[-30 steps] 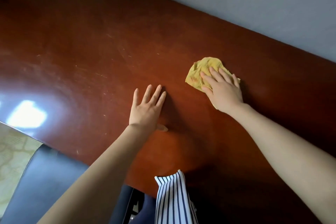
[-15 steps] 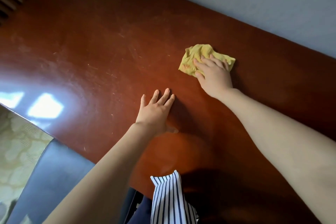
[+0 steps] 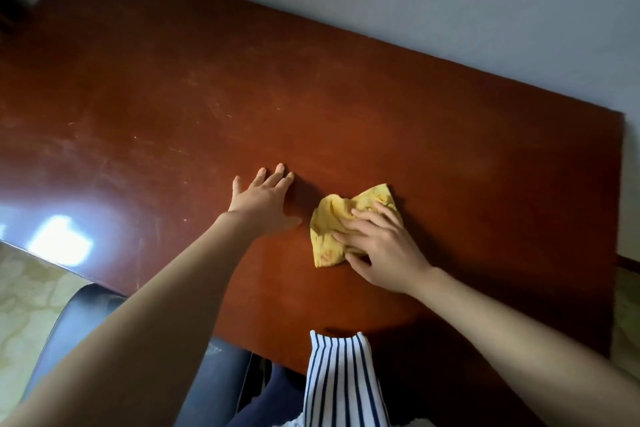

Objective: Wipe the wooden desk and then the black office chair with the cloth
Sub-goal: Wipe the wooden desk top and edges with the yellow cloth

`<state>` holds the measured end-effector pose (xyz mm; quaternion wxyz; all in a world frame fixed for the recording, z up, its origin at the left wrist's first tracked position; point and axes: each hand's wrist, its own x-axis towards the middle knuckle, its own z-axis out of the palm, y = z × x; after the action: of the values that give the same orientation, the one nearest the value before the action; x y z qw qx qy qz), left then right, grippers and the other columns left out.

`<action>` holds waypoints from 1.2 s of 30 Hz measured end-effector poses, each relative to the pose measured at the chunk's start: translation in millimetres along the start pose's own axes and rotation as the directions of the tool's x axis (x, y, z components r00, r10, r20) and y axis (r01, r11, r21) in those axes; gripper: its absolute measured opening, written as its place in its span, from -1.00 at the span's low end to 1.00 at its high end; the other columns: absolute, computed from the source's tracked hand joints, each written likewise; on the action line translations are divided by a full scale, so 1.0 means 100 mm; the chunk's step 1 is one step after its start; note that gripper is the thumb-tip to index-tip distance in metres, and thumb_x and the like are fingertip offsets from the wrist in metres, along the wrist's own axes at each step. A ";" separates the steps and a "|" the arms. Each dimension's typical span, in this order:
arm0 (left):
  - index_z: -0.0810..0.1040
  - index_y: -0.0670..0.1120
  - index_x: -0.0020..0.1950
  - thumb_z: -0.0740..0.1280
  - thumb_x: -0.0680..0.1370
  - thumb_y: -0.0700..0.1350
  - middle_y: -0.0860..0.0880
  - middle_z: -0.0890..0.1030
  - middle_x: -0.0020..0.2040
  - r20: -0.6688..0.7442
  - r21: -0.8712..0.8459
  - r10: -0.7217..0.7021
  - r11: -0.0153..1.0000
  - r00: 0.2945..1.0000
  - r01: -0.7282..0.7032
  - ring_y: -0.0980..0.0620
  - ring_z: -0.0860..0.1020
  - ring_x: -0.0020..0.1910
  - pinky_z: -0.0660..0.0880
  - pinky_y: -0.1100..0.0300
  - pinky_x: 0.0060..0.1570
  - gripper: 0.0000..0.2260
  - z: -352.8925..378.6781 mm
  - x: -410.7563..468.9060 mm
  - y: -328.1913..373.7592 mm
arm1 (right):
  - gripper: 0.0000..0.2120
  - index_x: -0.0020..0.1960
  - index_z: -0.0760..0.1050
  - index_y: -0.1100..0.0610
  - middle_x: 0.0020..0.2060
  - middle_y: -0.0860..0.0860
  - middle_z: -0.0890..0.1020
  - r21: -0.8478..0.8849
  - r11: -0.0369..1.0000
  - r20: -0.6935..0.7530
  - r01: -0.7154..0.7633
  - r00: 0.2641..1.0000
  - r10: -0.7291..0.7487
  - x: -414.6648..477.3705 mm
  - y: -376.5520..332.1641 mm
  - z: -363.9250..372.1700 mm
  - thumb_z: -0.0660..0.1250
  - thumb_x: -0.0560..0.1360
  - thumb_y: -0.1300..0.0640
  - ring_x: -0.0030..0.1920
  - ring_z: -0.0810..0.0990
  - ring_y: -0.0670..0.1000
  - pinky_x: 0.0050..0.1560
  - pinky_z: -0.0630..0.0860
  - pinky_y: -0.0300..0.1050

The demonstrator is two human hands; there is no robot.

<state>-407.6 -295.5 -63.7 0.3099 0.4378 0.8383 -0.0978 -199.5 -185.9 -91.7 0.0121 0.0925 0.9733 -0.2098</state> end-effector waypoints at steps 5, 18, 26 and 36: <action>-0.03 0.02 0.55 0.14 0.56 0.23 -0.01 -0.04 0.57 -0.083 0.045 -0.028 0.998 0.996 0.032 -0.17 -0.07 0.52 -0.17 -0.25 0.41 -0.34 0.03 -0.08 0.13 | -0.66 0.24 0.56 0.09 0.12 0.00 0.60 0.185 0.962 -0.256 -0.202 0.935 0.246 -0.33 0.00 -0.14 0.39 0.47 0.11 0.15 0.49 0.05 0.18 0.46 0.04; 0.24 0.03 0.47 0.16 0.57 0.16 -0.01 0.23 0.48 -0.290 -0.164 0.020 0.984 0.957 -0.070 -0.12 0.03 0.49 -0.14 -0.19 0.42 -0.50 0.50 -0.67 0.46 | -0.71 0.18 0.48 0.09 0.09 0.08 0.61 0.277 0.543 -0.206 -0.793 0.503 0.840 -0.11 -0.20 -0.05 0.35 0.49 0.05 0.16 0.46 0.13 0.09 0.34 -0.03; 0.22 0.03 0.48 0.12 0.58 0.19 -0.05 0.12 0.53 -0.238 -0.169 -0.017 0.985 0.971 -0.024 -0.16 -0.07 0.52 -0.20 -0.25 0.40 -0.50 0.41 -0.82 0.37 | -0.81 0.09 0.50 0.09 0.06 0.03 0.54 0.380 0.756 -0.460 -0.533 0.599 0.655 0.03 -0.36 -0.61 0.32 0.50 0.27 0.03 0.55 0.12 -0.08 0.44 -0.06; 0.21 0.03 0.49 0.12 0.60 0.18 -0.06 0.11 0.53 -0.278 -0.175 -0.013 0.984 0.961 -0.037 -0.16 -0.08 0.52 -0.22 -0.27 0.39 -0.51 0.32 -0.89 0.36 | -0.75 0.12 0.57 0.14 -0.02 0.08 0.58 0.005 0.940 -0.514 -0.340 0.806 0.295 0.03 -0.66 -0.57 0.39 0.45 0.24 -0.05 0.58 0.16 -0.08 0.51 0.00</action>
<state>-327.5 -347.5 -31.2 0.2278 0.4227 0.8761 0.0422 -213.2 -220.8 -13.7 -0.2054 0.3052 0.9207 -0.1305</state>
